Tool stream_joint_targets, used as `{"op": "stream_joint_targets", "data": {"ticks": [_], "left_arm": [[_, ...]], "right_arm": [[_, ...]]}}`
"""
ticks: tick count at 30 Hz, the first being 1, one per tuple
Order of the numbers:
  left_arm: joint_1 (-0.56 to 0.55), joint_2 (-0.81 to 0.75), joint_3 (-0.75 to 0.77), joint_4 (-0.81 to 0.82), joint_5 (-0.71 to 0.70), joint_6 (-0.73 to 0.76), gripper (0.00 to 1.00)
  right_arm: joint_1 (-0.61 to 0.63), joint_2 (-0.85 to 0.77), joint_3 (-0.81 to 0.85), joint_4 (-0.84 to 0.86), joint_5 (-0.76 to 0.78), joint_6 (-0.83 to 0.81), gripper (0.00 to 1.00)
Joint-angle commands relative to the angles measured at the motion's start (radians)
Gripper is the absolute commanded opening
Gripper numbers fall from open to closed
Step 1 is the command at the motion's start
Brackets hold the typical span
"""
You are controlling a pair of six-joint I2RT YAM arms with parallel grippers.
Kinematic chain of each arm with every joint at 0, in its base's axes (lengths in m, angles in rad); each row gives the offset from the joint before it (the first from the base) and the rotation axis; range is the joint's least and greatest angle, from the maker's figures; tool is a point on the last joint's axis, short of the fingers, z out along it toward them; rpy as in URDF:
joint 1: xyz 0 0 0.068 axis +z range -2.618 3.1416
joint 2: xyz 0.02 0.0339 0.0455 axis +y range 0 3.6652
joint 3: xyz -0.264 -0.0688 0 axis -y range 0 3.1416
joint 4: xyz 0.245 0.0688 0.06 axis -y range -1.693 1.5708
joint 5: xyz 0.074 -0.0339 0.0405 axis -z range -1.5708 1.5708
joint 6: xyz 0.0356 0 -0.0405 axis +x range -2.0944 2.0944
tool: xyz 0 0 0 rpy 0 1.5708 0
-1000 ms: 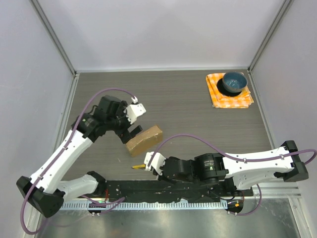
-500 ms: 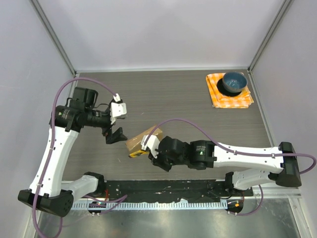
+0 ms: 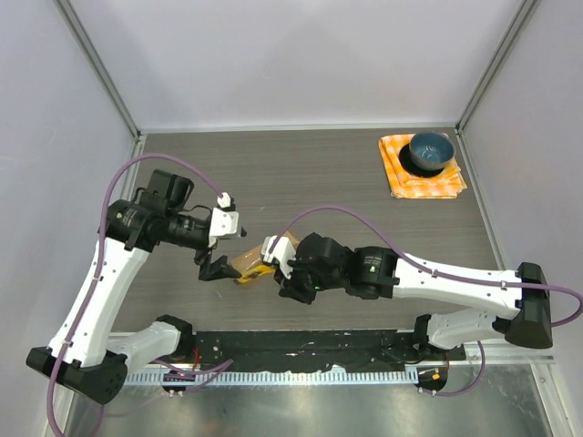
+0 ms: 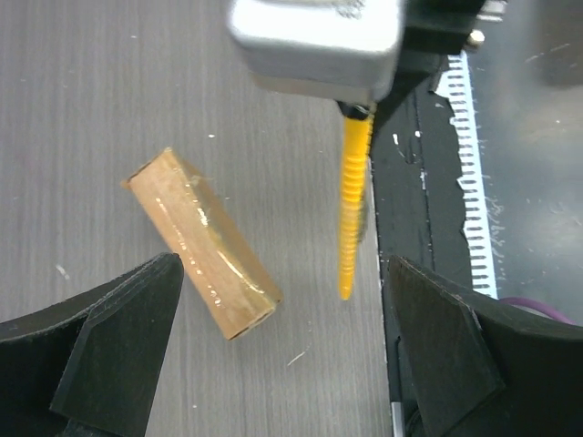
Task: Unpack the express box
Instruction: Adjust the knife.
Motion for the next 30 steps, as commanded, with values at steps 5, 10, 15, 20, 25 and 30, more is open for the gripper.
{"op": "stream_joint_targets", "data": {"ticks": [5,10,15,20,25,30], "left_arm": [[-0.053,0.003,-0.062,-0.323,0.017,-0.008,1.00],[-0.055,0.049,-0.059,-0.323,0.037,0.010,1.00],[-0.056,0.107,-0.053,-0.323,0.086,0.046,0.91],[-0.060,0.132,-0.049,-0.323,0.080,0.056,0.61],[-0.089,0.113,-0.049,-0.321,0.054,0.064,0.05],[-0.089,0.107,-0.045,-0.323,0.042,0.050,0.00]], "right_arm": [[-0.066,-0.072,0.055,0.014,0.016,-0.087,0.01],[-0.075,-0.061,0.083,0.015,-0.003,-0.100,0.01],[-0.074,-0.056,0.095,0.015,-0.026,-0.096,0.01],[-0.074,-0.064,0.089,0.015,-0.020,-0.093,0.01],[-0.074,-0.047,0.086,0.024,-0.011,-0.091,0.01],[-0.074,-0.046,0.074,0.098,0.041,-0.058,0.01]]}}
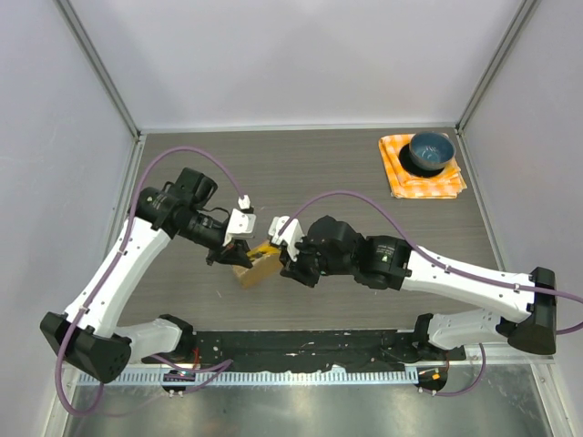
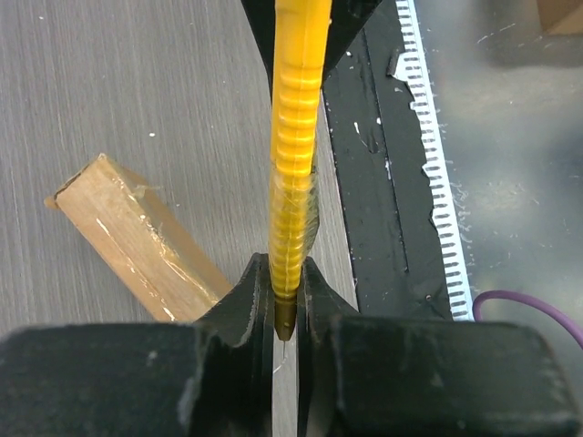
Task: Unpack the express box
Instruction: Adjust the knife.
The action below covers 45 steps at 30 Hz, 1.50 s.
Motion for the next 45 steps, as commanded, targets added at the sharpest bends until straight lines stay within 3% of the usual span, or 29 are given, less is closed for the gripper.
{"op": "stream_joint_targets", "data": {"ticks": [1,2,4,6,11,14,21,29,45], "left_arm": [[-0.006,-0.021,0.024,-0.304,0.014,-0.006,0.00],[-0.006,-0.021,0.027,-0.304,0.011,-0.015,0.00],[-0.001,-0.018,0.044,-0.304,0.005,-0.025,0.00],[0.023,-0.010,0.076,-0.304,0.012,-0.032,0.00],[0.069,0.026,0.141,-0.303,0.075,-0.055,0.00],[0.071,0.030,0.159,-0.304,0.108,-0.063,0.00],[0.071,0.025,0.202,-0.303,0.183,-0.106,0.00],[0.066,-0.015,0.143,-0.303,0.158,-0.115,0.00],[0.066,0.022,0.107,-0.257,0.122,-0.192,0.00]], "right_arm": [[0.003,-0.011,0.018,0.121,0.035,0.024,0.01],[0.000,-0.016,0.017,0.127,0.037,0.025,0.04],[-0.011,-0.037,0.012,0.141,0.022,0.030,0.26],[-0.017,-0.058,-0.002,0.156,-0.001,0.036,0.36],[-0.054,-0.184,-0.120,0.298,-0.021,0.122,0.51],[-0.081,-0.249,-0.201,0.456,-0.040,0.174,0.55],[-0.169,-0.143,-0.203,0.809,-0.256,0.284,0.56],[-0.193,-0.025,-0.068,0.822,-0.386,0.277,0.55],[-0.186,0.034,-0.036,0.814,-0.465,0.266,0.44]]}}
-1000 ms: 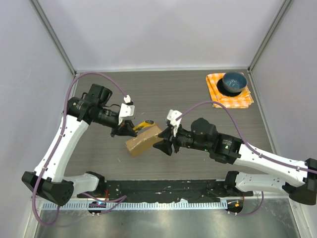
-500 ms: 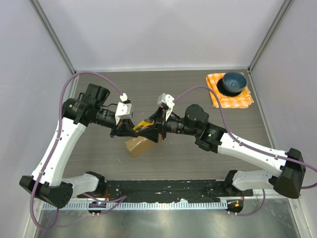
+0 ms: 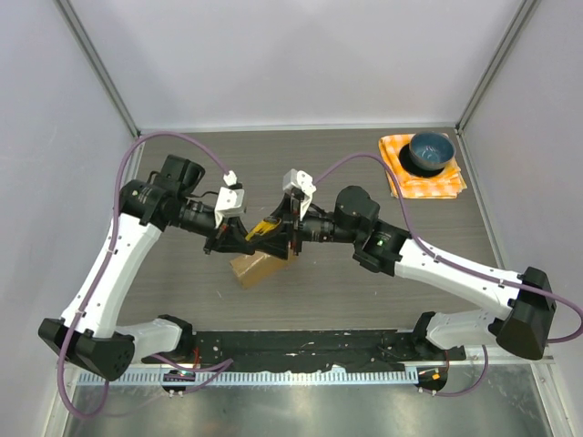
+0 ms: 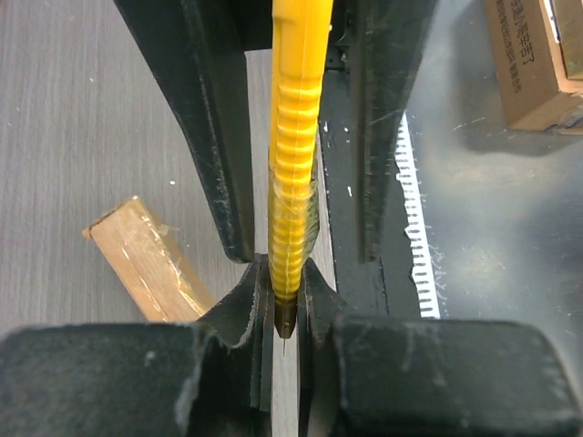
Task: Unpack the express box
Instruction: Adjust the knife.
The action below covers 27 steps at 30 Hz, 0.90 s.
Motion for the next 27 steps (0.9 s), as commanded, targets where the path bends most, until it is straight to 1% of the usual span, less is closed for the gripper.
{"op": "stream_joint_targets", "data": {"ticks": [1,5,7,8,10,11,14,17,22,26,27], "left_arm": [[-0.002,0.011,-0.022,-0.249,-0.024,-0.070,0.00],[-0.002,0.002,-0.026,-0.203,-0.043,-0.124,0.00],[-0.002,0.000,-0.026,-0.184,-0.046,-0.155,0.00],[-0.002,0.002,-0.026,-0.184,-0.041,-0.153,0.00],[-0.002,0.002,-0.021,-0.186,-0.034,-0.161,0.00],[-0.002,0.005,-0.019,-0.189,-0.032,-0.158,0.00],[-0.004,0.003,-0.015,-0.204,-0.021,-0.155,0.00],[-0.007,0.002,-0.019,-0.222,-0.015,-0.145,0.01],[-0.010,0.002,-0.023,-0.245,-0.015,-0.133,0.00],[-0.010,0.008,-0.013,-0.253,-0.017,-0.133,0.00],[-0.010,0.011,-0.012,-0.252,-0.018,-0.138,0.01]], "right_arm": [[0.017,0.003,0.056,0.058,-0.036,-0.014,0.44],[0.032,-0.001,0.045,0.040,-0.019,-0.056,0.44],[0.043,0.001,0.049,0.025,-0.011,-0.068,0.39],[0.043,0.004,0.049,0.022,-0.008,-0.076,0.32],[0.045,0.009,0.062,0.000,-0.005,-0.085,0.25],[0.045,0.015,0.065,-0.009,-0.004,-0.089,0.19],[0.046,0.030,0.079,-0.023,-0.001,-0.102,0.13],[0.052,0.036,0.077,-0.003,0.002,-0.102,0.09],[0.081,0.068,0.080,0.022,0.009,-0.103,0.11],[0.112,0.073,0.065,0.046,0.048,-0.109,0.21],[0.115,0.070,0.060,0.055,0.061,-0.111,0.22]]}}
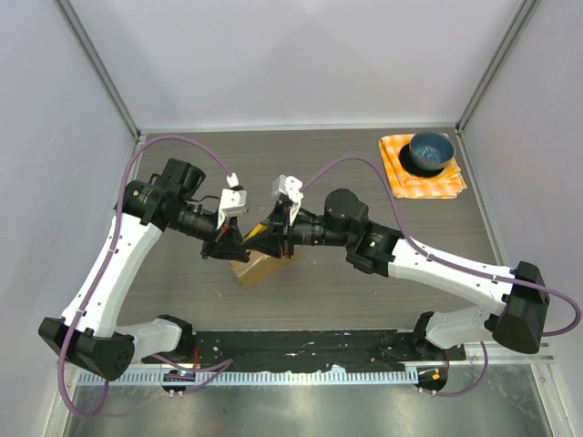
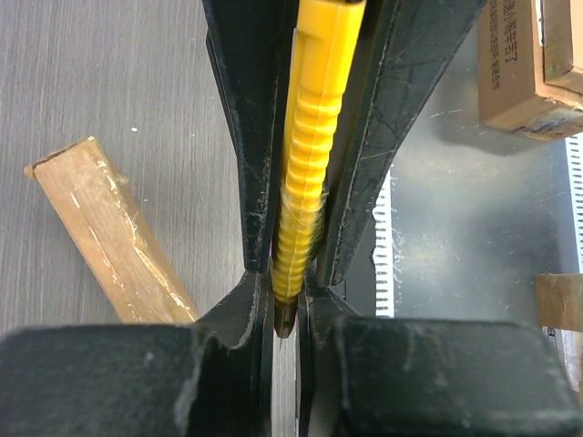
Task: Unpack the express box
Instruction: Adjust the knife.
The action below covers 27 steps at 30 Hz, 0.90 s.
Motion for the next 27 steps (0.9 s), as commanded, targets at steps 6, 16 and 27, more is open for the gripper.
{"op": "stream_joint_targets", "data": {"ticks": [6,16,27], "left_arm": [[-0.009,0.010,0.022,-0.181,0.045,-0.045,0.00],[-0.009,0.002,0.015,-0.142,0.024,-0.088,0.00],[-0.009,-0.003,0.028,-0.159,0.033,-0.082,0.01]], "right_arm": [[0.099,0.006,-0.002,0.128,0.062,-0.045,0.27],[0.131,0.010,-0.009,0.137,0.069,-0.077,0.38],[0.131,0.052,0.015,0.114,-0.018,-0.039,0.01]]}}
